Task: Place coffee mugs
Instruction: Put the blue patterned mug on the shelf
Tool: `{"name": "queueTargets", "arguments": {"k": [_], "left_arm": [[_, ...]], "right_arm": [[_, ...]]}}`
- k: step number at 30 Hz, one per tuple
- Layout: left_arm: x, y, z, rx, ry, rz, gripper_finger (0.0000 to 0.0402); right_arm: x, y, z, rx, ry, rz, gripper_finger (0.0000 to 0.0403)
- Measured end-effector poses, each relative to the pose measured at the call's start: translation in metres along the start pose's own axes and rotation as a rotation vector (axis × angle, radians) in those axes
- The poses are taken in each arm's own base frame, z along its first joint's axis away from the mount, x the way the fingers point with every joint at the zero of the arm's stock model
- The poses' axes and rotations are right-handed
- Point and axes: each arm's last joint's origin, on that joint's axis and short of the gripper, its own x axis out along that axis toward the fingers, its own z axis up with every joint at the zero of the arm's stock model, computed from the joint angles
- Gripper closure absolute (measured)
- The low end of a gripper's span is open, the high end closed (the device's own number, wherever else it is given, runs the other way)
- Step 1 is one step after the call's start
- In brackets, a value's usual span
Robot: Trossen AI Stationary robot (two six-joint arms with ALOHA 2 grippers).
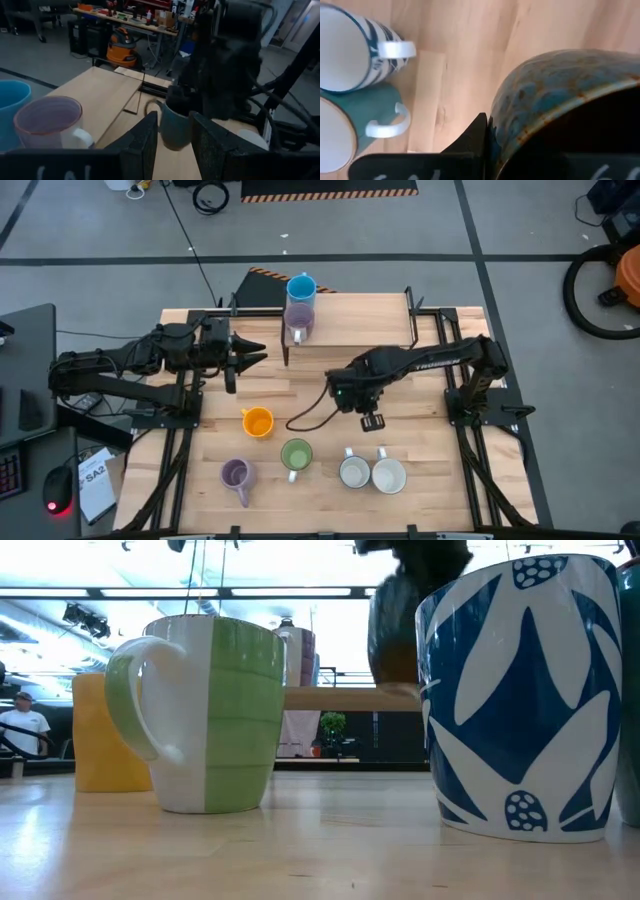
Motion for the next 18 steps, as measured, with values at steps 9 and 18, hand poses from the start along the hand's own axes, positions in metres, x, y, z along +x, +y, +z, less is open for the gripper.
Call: {"name": "queueTargets", "arguments": {"k": [9, 18], "left_arm": [[0.002, 0.000, -0.003, -0.108, 0.030, -0.010, 0.0283], [0.003, 0.007, -0.008, -0.194, 0.097, 0.008, 0.0283]], "right_arm": [[-0.044, -0.032, -0.005, 0.070, -0.045, -0.027, 0.0360], [-0.077, -0.068, -0.016, 0.095, -0.110, -0.081, 0.0360]]}}
